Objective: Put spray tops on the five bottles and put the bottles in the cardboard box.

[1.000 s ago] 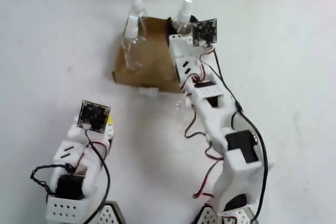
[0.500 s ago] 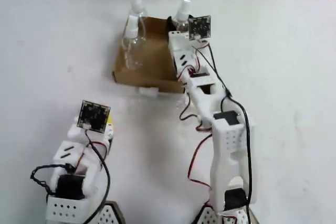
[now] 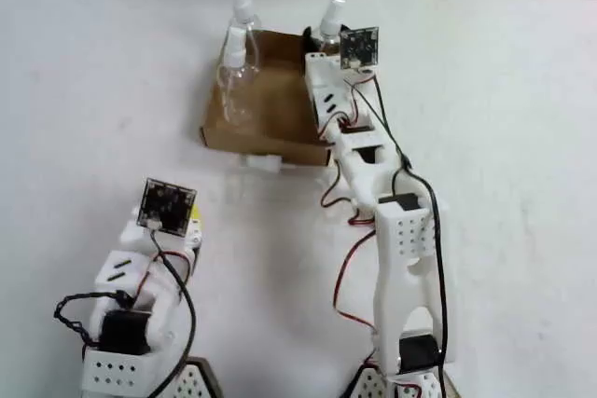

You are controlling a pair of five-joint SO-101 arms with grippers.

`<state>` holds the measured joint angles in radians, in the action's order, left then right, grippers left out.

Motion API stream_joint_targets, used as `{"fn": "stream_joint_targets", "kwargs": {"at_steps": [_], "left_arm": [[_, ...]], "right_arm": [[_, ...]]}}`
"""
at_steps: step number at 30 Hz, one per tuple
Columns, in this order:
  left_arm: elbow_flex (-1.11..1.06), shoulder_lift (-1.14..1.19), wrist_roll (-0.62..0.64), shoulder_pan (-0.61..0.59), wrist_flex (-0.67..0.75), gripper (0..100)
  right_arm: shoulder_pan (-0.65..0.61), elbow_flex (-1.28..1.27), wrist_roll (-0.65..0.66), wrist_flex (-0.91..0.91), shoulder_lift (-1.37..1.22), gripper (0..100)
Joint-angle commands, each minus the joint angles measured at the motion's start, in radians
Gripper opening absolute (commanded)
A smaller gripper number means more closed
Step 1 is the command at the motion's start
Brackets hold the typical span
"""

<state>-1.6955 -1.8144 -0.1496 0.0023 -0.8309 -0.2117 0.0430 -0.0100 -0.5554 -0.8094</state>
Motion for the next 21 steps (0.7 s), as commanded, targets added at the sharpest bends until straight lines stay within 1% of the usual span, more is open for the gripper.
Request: {"fn": "stream_joint_targets", "kwargs": {"at_steps": [1, 12, 16, 21], "left_arm": [[0.003, -0.008, -0.011, -0.010, 0.017, 2], [0.003, -0.008, -0.011, -0.012, 0.014, 2], [0.003, -0.008, -0.011, -0.012, 0.014, 2], [0.003, -0.008, -0.011, -0.012, 0.014, 2]], "right_arm": [[0.002, 0.049, 0.002, 0.033, 0.021, 1.5], [-0.002, 0.048, 0.003, 0.038, 0.019, 1.6], [-0.002, 0.058, 0.003, 0.110, 0.019, 1.6], [-0.002, 0.077, 0.003, 0.133, 0.019, 1.6]]}}
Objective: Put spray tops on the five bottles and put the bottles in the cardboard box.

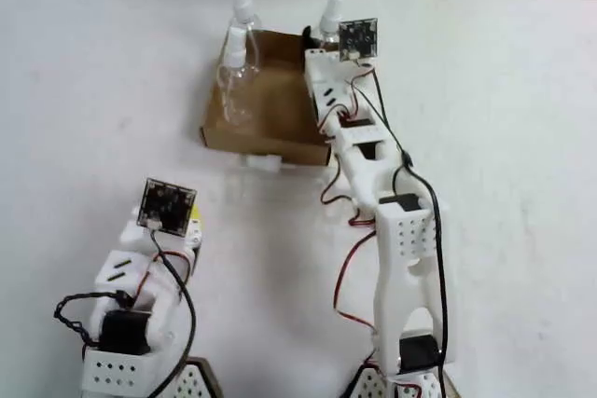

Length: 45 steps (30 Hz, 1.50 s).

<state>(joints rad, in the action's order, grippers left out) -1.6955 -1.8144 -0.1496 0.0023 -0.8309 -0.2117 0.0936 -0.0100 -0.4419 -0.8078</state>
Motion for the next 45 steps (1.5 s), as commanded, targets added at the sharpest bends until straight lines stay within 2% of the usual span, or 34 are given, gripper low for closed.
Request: {"fn": "stream_joint_targets", "kwargs": {"at_steps": [1, 10, 15, 18, 33, 40, 45], "left_arm": [[0.003, -0.008, -0.011, -0.012, 0.014, 2], [0.003, -0.008, -0.011, -0.012, 0.015, 3], [0.003, -0.008, -0.011, -0.012, 0.014, 3], [0.003, -0.008, -0.011, -0.012, 0.014, 3], [0.003, -0.008, -0.011, -0.012, 0.011, 3], [0.003, -0.008, -0.011, -0.012, 0.011, 3], [0.003, -0.008, -0.011, -0.012, 0.011, 3]], "right_arm": [[-0.002, 0.026, 0.003, 0.019, 0.018, 1.6], [-0.002, 0.025, 0.005, 0.019, 0.018, 1.9], [-0.012, 0.020, 0.158, 0.073, 0.015, 13.4], [-0.024, 0.026, 0.133, 0.101, 0.005, 18.2], [-0.021, 0.028, 0.137, 0.102, 0.015, 19.1], [-0.021, 0.021, 0.129, 0.176, 0.068, 38.8], [-0.022, 0.025, 0.127, 0.186, 0.074, 40.5]]}}
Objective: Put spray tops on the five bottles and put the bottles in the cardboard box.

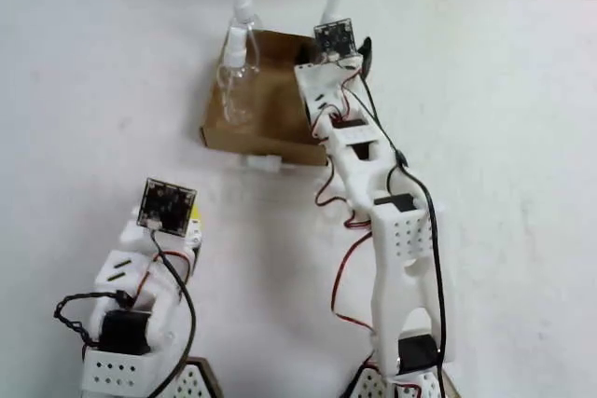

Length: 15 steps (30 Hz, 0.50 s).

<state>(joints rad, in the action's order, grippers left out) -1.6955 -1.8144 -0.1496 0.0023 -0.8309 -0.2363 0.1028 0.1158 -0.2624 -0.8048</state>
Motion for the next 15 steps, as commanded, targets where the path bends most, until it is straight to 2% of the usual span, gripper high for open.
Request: {"fn": "stream_joint_targets", "kwargs": {"at_steps": [1, 7, 11, 15], "left_arm": [[0.003, -0.008, -0.011, -0.012, 0.011, 3], [0.003, -0.008, -0.011, -0.012, 0.012, 3], [0.003, -0.008, -0.011, -0.012, 0.014, 3], [0.003, -0.008, -0.011, -0.012, 0.014, 3]], "right_arm": [[0.002, 0.015, 0.002, 0.007, 0.071, 40.5], [0.004, 0.009, 0.002, 0.012, 0.105, 40.5], [0.013, -0.006, -0.083, 0.013, 0.157, 40.6], [0.015, -0.006, -0.100, 0.093, 0.196, 40.7]]}}
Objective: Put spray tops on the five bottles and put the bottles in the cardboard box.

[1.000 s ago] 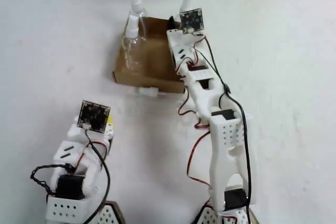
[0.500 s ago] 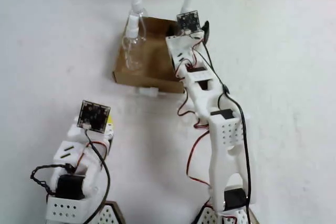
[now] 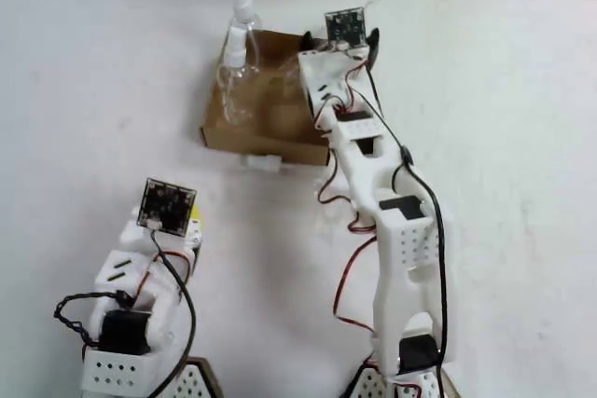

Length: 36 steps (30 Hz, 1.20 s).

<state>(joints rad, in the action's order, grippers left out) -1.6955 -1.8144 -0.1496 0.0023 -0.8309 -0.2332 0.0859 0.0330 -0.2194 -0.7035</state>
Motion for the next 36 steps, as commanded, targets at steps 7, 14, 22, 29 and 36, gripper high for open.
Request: {"fn": "stream_joint_targets", "kwargs": {"at_steps": [7, 14, 22, 29, 36], "left_arm": [[0.003, -0.008, -0.011, -0.012, 0.014, 3], [0.003, -0.008, -0.011, -0.012, 0.014, 3], [0.003, -0.008, -0.011, -0.012, 0.015, 3], [0.003, -0.008, -0.011, -0.012, 0.015, 3], [0.003, -0.008, -0.011, -0.012, 0.014, 3]], "right_arm": [[0.008, 0.011, -0.011, 0.084, 0.093, 40.5], [0.012, 0.014, -0.014, 0.107, 0.114, 40.5], [-0.016, 0.018, -0.043, 0.438, 0.300, 40.5], [-0.088, 0.018, -0.236, 0.690, 0.437, 40.5], [-0.151, 0.057, -0.427, 0.903, 0.484, 40.5]]}}
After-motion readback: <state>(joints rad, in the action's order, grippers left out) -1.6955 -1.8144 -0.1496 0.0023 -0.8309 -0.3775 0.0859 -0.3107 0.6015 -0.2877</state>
